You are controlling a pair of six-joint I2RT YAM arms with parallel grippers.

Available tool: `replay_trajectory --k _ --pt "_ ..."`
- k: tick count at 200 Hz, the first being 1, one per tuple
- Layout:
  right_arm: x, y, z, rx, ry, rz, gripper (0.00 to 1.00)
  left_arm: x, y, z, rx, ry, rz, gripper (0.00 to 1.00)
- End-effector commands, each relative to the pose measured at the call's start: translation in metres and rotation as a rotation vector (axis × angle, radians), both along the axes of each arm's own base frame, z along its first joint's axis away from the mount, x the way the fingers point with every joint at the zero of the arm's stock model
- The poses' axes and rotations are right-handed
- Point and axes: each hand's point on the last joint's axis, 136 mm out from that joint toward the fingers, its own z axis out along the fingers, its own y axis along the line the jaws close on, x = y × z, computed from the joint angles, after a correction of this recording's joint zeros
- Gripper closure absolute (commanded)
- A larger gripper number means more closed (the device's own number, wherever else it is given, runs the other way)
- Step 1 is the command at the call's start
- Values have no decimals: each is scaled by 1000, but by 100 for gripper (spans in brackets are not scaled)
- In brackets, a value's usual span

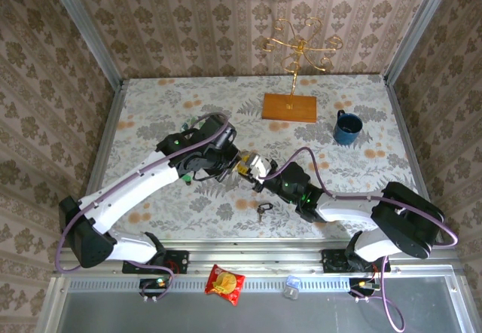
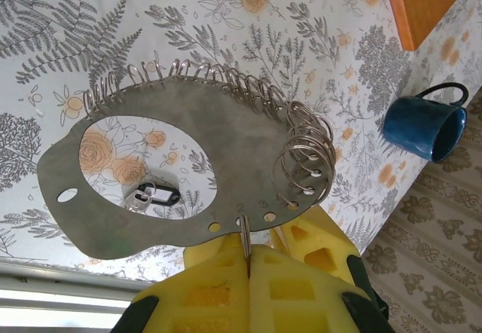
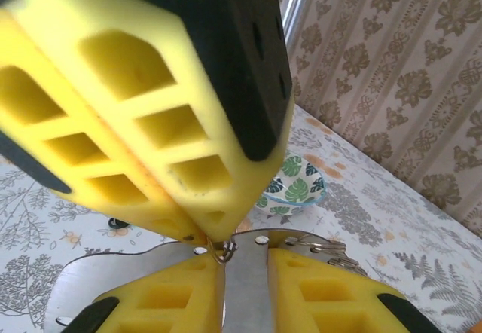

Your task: Put the keys on the keyring

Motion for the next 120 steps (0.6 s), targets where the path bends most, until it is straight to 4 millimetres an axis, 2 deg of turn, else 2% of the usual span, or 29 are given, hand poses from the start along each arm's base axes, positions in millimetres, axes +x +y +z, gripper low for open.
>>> replay_trajectory --k 1,44,65,91,108,114,120 --pt "-5 6 18 39 -68 46 77 -10 5 0 -33 72 47 100" --pt "-10 13 22 38 -89 94 82 -12 2 -4 -61 101 64 100" --pt "-5 13 20 27 -85 73 100 -12 1 -3 -80 103 73 100" --pt "-2 9 19 18 -89 49 100 -7 10 1 -70 43 88 100" --pt "-3 7 19 10 -87 48 100 3 23 5 -40 -62 76 50" --pt "-4 6 19 1 -82 49 100 7 29 9 -18 -116 66 41" --pt "-4 4 17 -12 -73 50 100 12 36 13 14 -177 51 36"
